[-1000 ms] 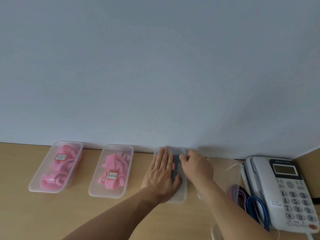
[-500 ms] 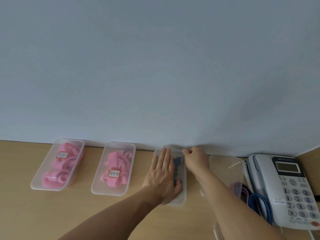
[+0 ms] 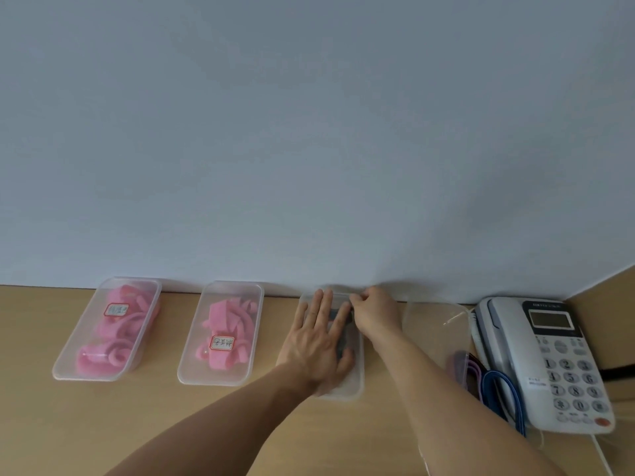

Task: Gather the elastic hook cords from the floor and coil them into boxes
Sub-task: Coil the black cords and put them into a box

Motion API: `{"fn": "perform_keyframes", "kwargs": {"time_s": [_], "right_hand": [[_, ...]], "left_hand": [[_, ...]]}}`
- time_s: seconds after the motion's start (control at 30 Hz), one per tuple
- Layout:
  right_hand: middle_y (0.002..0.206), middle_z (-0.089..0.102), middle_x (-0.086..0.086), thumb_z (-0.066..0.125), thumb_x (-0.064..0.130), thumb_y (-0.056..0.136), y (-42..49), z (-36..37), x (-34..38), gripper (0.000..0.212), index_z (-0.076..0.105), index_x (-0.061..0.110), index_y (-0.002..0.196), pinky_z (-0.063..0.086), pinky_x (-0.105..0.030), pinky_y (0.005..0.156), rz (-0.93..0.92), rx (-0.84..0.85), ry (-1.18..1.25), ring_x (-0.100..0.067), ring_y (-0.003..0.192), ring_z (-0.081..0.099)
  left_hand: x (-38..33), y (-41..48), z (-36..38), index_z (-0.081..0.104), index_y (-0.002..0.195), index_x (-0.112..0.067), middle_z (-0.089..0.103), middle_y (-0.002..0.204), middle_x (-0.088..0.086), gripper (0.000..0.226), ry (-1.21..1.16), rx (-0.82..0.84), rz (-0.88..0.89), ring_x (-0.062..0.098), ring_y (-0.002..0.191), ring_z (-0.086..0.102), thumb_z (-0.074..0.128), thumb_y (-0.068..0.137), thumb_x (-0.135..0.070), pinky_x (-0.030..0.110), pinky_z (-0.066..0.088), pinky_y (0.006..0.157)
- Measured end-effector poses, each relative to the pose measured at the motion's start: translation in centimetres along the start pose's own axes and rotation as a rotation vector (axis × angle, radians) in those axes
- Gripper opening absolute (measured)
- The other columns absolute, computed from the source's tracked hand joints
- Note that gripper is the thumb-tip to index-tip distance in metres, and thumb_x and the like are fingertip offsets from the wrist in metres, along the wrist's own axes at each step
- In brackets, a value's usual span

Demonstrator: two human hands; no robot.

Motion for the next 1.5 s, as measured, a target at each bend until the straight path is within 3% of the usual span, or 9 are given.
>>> {"fn": "perform_keyframes", "kwargs": {"time_s": [0.17,0.43,0.63,0.8,0.9,0.97,1.23,1.33,1.5], "right_hand": [[0.08,0.069,-0.01,0.049,0.012,0.091,-4.0,0.7,-2.3,0.023,0.065,0.013,0.075,0.038,-0.027,0.057,0.012,0.024,-0.034,-0.028,0.074,0.062],[0.09,0.069,-0.014,0.045,0.01,0.095,-6.2,0.4,-2.5,0.023,0.068,0.006,0.091,0.057,-0.04,0.072,0.047,0.024,0.007,-0.035,0.082,0.069],[0.071,0.068,-0.01,0.052,0.025,0.098,-9.3,1.5,-5.6,0.024,0.064,0.012,0.082,0.054,-0.038,0.053,0.122,0.009,0.173,-0.025,0.054,0.065],[0.068,0.068,-0.013,0.054,0.019,0.097,-9.1,1.3,-5.9,0.024,0.062,0.004,0.079,0.051,-0.032,0.044,0.107,0.021,0.253,-0.016,0.04,0.058],[0.07,0.068,-0.01,0.058,0.01,0.093,-9.9,1.9,-7.0,0.017,0.062,0.021,0.082,0.053,-0.03,0.045,0.114,0.091,0.386,-0.016,0.046,0.062],[0.077,0.069,-0.012,0.06,0.006,0.091,-10.1,2.2,-7.6,0.013,0.064,0.018,0.089,0.051,-0.028,0.045,0.119,0.107,0.465,-0.016,0.051,0.064],[0.061,0.07,-0.009,0.057,0.01,0.094,-10.2,2.5,-7.8,0.007,0.062,0.013,0.09,0.057,-0.038,0.056,0.124,0.096,0.495,-0.018,0.05,0.064],[0.057,0.069,-0.009,0.055,0.007,0.095,-9.9,2.5,-7.6,0.011,0.061,0.01,0.087,0.055,-0.035,0.053,0.125,0.074,0.507,-0.018,0.046,0.062],[0.057,0.068,-0.007,0.054,0.007,0.096,-9.5,2.2,-7.1,0.016,0.061,0.01,0.083,0.051,-0.026,0.045,0.078,0.072,0.473,-0.013,0.043,0.06]], "left_hand": [[0.8,0.5,0.0,-0.009,0.156,-0.019,-0.02,0.162,0.014,0.072,-0.026,-0.007,-0.076,0.027,0.149,-0.025,0.003,0.093,-0.05,0.043,-0.017,0.12],[0.9,0.8,0.2,-0.008,0.157,-0.019,-0.019,0.163,0.014,0.077,-0.013,0.007,-0.037,0.028,0.149,-0.022,-0.007,0.087,-0.05,0.044,-0.014,0.12],[1.0,0.9,0.1,-0.008,0.157,-0.019,-0.019,0.163,0.014,0.078,-0.009,-0.002,-0.025,0.028,0.149,-0.023,-0.007,0.086,-0.052,0.042,-0.017,0.117],[1.0,0.8,-0.3,-0.004,0.157,-0.018,-0.013,0.164,0.016,0.074,-0.007,-0.012,-0.031,0.029,0.151,-0.017,0.005,0.091,-0.05,0.045,-0.01,0.12],[0.9,0.8,-0.4,-0.003,0.157,-0.018,-0.012,0.164,0.016,0.07,-0.006,-0.024,-0.029,0.03,0.151,-0.016,0.013,0.096,-0.048,0.046,-0.007,0.122],[1.0,0.8,-0.5,-0.001,0.157,-0.017,-0.011,0.164,0.016,0.069,-0.015,-0.032,-0.03,0.029,0.151,-0.015,0.014,0.097,-0.046,0.045,-0.006,0.122],[1.2,-0.5,-2.3,0.019,0.155,-0.006,0.005,0.166,0.011,0.068,-0.2,-0.146,0.015,0.023,0.153,-0.007,0.029,0.101,-0.047,0.033,-0.009,0.122],[1.0,-2.2,-1.0,0.003,0.157,-0.012,-0.009,0.165,0.007,0.084,-0.021,-0.046,-0.011,0.019,0.149,-0.022,0.0,0.091,-0.062,0.036,-0.017,0.119],[1.1,-2.4,0.1,-0.008,0.156,-0.015,-0.018,0.163,0.004,0.079,0.004,-0.018,-0.081,0.016,0.147,-0.025,0.005,0.094,-0.061,0.033,-0.02,0.117]]}}
Point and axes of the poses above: each hand's wrist, its own y-axis towards the middle knuckle, its own z-axis out of the palm, x = y × z, the point moved 6 cm from there along y, towards the middle knuckle
